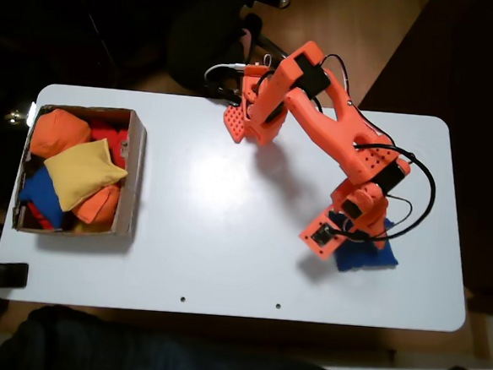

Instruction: Grasp a bag and put it in the box.

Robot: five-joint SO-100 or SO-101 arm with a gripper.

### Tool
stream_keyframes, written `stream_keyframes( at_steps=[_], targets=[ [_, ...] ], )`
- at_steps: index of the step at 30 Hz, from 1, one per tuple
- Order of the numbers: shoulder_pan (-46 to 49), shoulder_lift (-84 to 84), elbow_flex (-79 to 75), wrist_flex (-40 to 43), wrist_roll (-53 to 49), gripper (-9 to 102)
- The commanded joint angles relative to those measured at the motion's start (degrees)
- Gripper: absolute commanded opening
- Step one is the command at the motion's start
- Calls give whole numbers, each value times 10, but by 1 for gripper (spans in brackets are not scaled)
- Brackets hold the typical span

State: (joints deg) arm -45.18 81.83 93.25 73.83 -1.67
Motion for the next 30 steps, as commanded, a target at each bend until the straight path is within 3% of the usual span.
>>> stream_keyframes(
  at_steps=[1,12,30],
  targets=[
    [-5,44,12,-4,46,75],
    [-21,90,44,-6,89,75],
    [-54,113,91,-83,159,75]
  ],
)
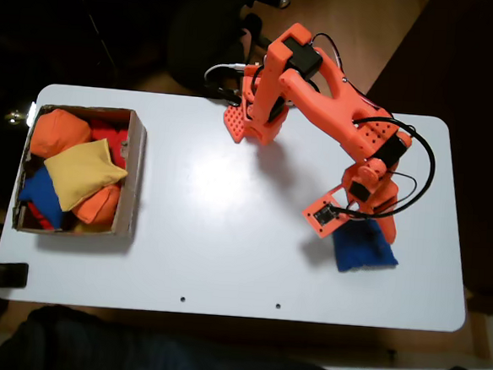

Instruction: Grasp a bag and put it in the box.

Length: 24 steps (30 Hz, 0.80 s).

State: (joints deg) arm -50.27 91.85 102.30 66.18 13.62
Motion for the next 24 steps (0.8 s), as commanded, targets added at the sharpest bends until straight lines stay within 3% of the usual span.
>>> stream_keyframes(
  at_steps=[1,24],
  targets=[
    [-1,8,0,-8,7,75],
    [28,-123,-61,-44,24,75]
  ],
)
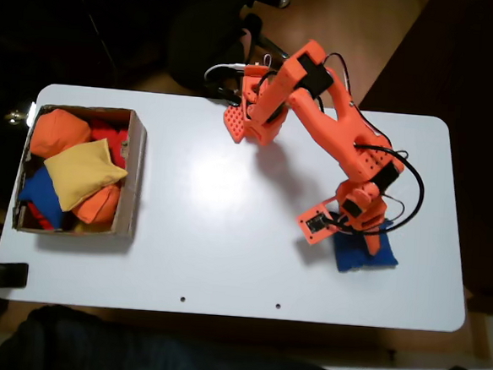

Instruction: Grasp a bag and put it in the box.

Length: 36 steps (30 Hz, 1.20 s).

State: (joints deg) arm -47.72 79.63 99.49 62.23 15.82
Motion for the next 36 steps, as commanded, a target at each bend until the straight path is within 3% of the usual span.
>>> stream_keyframes(
  at_steps=[1,20,24,36],
  targets=[
    [3,-6,-38,-5,2,75],
    [-4,-69,-94,-19,4,75],
    [-4,-72,-95,-24,3,64],
    [0,-73,-95,-32,-1,44]
  ],
)
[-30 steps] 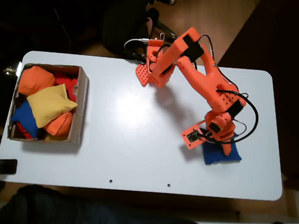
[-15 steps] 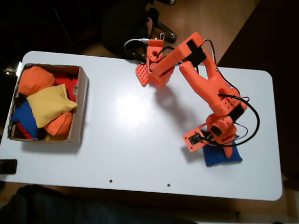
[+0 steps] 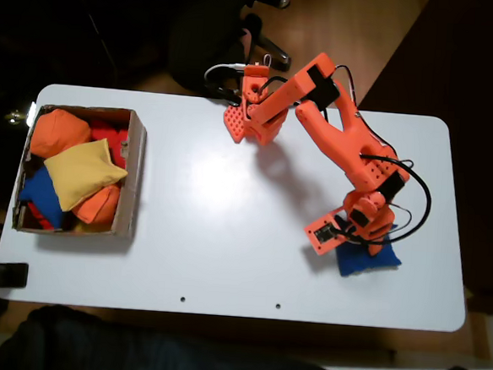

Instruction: Grasp a bag and put it in the box.

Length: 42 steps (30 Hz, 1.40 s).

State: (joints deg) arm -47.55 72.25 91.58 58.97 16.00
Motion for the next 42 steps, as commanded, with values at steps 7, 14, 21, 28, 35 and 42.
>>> stream_keyframes(
  at_steps=[7,14,21,28,35,42],
  targets=[
    [-2,1,-15,1,-3,34],
    [-2,8,-13,0,1,11],
    [-1,20,-11,3,1,4],
    [-1,46,-8,4,1,0],
    [2,80,4,5,-3,0],
    [4,138,10,10,-4,0]
  ],
)
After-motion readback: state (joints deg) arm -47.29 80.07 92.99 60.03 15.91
